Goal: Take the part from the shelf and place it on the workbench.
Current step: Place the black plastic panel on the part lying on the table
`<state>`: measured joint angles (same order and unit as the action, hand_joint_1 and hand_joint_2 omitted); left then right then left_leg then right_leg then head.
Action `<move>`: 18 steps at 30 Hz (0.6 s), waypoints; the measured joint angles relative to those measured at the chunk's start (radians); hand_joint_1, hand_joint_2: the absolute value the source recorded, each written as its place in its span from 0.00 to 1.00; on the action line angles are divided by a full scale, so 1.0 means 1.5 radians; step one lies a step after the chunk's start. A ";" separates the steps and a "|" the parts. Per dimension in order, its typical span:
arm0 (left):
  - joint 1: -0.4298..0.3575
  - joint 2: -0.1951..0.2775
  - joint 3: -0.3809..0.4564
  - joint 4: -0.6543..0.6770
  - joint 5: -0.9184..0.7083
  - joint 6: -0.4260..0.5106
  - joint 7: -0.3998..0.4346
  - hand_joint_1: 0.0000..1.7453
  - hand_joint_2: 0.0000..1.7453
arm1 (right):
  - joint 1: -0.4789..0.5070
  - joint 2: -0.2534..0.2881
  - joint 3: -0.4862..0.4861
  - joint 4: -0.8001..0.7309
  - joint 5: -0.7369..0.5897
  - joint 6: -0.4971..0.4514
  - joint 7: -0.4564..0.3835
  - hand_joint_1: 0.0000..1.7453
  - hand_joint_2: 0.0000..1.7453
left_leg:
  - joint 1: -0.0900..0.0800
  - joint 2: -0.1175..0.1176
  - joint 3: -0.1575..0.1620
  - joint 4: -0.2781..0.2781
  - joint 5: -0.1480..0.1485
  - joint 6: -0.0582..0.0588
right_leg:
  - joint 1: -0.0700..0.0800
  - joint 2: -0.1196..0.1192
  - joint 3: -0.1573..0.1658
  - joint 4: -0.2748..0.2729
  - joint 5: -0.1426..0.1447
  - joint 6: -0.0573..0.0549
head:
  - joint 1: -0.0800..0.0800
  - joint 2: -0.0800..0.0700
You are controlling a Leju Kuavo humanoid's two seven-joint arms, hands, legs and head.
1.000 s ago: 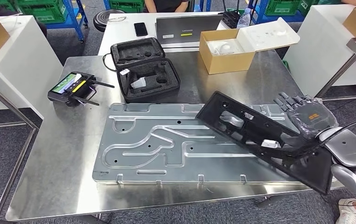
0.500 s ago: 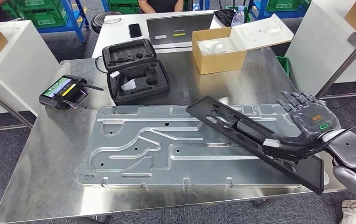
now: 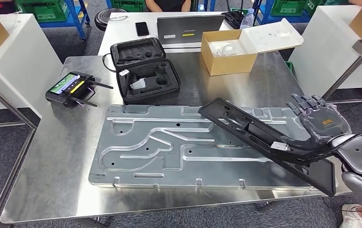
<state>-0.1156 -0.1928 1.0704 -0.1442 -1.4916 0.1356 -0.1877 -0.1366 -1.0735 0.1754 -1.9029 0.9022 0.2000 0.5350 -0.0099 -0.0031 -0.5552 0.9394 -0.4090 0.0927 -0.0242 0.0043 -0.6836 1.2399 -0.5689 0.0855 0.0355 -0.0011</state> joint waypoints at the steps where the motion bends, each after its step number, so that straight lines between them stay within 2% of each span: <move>1: 0.000 0.000 0.000 0.000 0.000 0.000 0.000 0.00 0.00 | 0.003 -0.001 -0.003 0.000 0.001 0.000 0.002 0.00 0.00 | 0.001 0.000 0.001 0.001 0.000 -0.001 | -0.002 0.000 0.013 -0.025 0.020 0.002 | 0.000 0.000; 3: -0.001 0.000 0.000 0.000 0.000 0.000 -0.001 0.00 0.00 | 0.006 -0.002 -0.009 -0.001 0.004 0.000 0.004 0.00 0.00 | 0.002 -0.001 0.002 0.003 -0.003 -0.004 | -0.005 0.000 0.062 -0.123 0.068 0.006 | 0.000 0.000; 4: -0.002 0.000 0.000 0.000 0.000 0.000 -0.001 0.00 0.00 | 0.008 -0.003 -0.012 -0.002 0.005 0.000 0.005 0.00 0.00 | 0.002 -0.001 0.000 0.006 -0.004 -0.007 | -0.005 0.000 0.080 -0.164 0.083 0.005 | 0.000 0.000; 5: -0.002 0.000 0.000 0.000 0.000 0.001 -0.002 0.00 0.00 | 0.012 -0.004 -0.015 -0.003 0.005 0.000 0.005 0.00 0.00 | 0.001 -0.002 -0.002 0.008 -0.004 -0.010 | -0.004 0.001 0.090 -0.187 0.089 0.003 | 0.000 0.000; 8: 0.000 0.000 0.001 0.000 0.000 0.001 -0.002 0.00 0.00 | 0.023 -0.006 -0.021 -0.005 0.006 0.000 0.008 0.00 0.00 | -0.001 -0.002 -0.009 0.012 -0.004 -0.017 | -0.003 0.001 0.087 -0.193 0.089 -0.009 | -0.001 0.000; 10: 0.000 0.000 0.001 0.000 0.000 0.001 -0.002 0.00 0.00 | 0.029 -0.009 -0.028 -0.008 0.006 0.000 0.011 0.00 0.00 | 0.001 -0.002 -0.019 0.036 -0.025 -0.024 | -0.005 0.000 0.085 -0.194 0.093 -0.018 | -0.001 0.000; 11: -0.001 0.000 0.001 0.000 0.000 0.001 -0.002 0.00 0.00 | 0.032 -0.011 -0.033 -0.010 0.006 0.000 0.012 0.00 0.00 | 0.002 -0.001 -0.033 0.071 -0.047 -0.028 | -0.006 -0.001 0.084 -0.195 0.094 -0.022 | -0.001 0.000; 13: -0.001 0.000 0.001 0.000 0.000 0.000 -0.002 0.00 0.00 | 0.044 -0.013 -0.043 -0.013 0.006 0.000 0.015 0.00 0.00 | 0.004 -0.001 -0.073 0.172 -0.097 -0.033 | -0.005 -0.003 0.081 -0.195 0.097 -0.027 | -0.001 0.000; 14: 0.000 0.000 0.001 0.000 0.000 0.000 -0.001 0.00 0.00 | 0.051 -0.014 -0.048 -0.014 0.006 0.000 0.016 0.00 0.00 | 0.005 -0.001 -0.088 0.212 -0.112 -0.034 | -0.004 -0.003 0.079 -0.195 0.098 -0.028 | -0.001 0.000; 15: 0.000 0.000 0.001 0.000 0.000 0.000 -0.001 0.00 0.00 | 0.057 -0.014 -0.053 -0.016 0.005 0.000 0.017 0.00 0.00 | 0.006 -0.001 -0.090 0.226 -0.114 -0.033 | -0.003 -0.003 0.078 -0.195 0.099 -0.029 | -0.001 0.000; 16: 0.000 0.000 0.001 0.000 0.000 -0.001 -0.001 0.00 0.00 | 0.064 -0.015 -0.058 -0.017 0.005 0.000 0.017 0.00 0.00 | 0.006 -0.001 -0.077 0.209 -0.104 -0.032 | -0.003 -0.003 0.078 -0.195 0.100 -0.029 | -0.001 0.000; 18: -0.001 0.000 0.001 0.000 0.000 -0.001 0.000 0.00 0.00 | 0.075 -0.015 -0.071 -0.020 0.005 0.000 0.018 0.00 0.00 | 0.006 -0.001 -0.018 0.106 -0.063 -0.026 | -0.002 -0.003 0.077 -0.195 0.103 -0.027 | -0.001 0.000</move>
<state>-0.1170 -0.1925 1.0719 -0.1442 -1.4912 0.1343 -0.1883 -0.0247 -1.0963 0.0690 -1.9327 0.9102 0.2000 0.5621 -0.0017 -0.0051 -0.5825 1.0980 -0.5042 0.0535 -0.0277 0.0005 -0.5673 0.9477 -0.4146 0.0453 0.0336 -0.0011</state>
